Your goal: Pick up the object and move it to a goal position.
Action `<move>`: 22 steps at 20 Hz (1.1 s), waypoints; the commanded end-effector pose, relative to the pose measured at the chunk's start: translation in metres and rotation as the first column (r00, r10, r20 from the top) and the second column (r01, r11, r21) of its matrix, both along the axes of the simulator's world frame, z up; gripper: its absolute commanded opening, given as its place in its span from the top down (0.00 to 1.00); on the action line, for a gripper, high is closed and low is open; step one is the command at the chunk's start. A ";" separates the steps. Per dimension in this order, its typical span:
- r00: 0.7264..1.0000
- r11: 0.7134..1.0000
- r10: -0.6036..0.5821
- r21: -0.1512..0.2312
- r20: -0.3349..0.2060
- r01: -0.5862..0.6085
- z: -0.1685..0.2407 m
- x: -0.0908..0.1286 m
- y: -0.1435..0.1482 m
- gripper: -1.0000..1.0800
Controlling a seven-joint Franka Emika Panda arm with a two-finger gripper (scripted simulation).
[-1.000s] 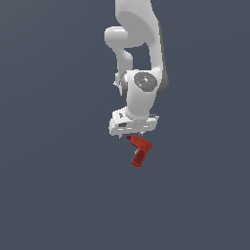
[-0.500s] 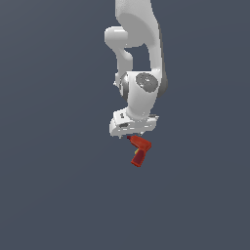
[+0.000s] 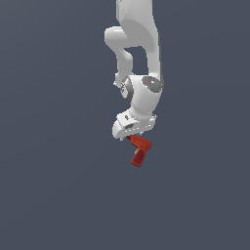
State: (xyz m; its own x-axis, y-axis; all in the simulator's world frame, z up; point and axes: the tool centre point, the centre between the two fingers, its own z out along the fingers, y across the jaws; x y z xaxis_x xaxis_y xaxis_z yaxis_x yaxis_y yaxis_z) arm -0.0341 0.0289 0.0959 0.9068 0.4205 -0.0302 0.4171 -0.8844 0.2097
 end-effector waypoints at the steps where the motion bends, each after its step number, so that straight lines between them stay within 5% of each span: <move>1: 0.998 0.998 0.067 -0.021 0.011 -0.067 -0.007 -0.003 0.003 0.00; 22: 0.942 0.939 0.335 -0.082 0.019 -0.333 -0.033 -0.019 0.022 0.00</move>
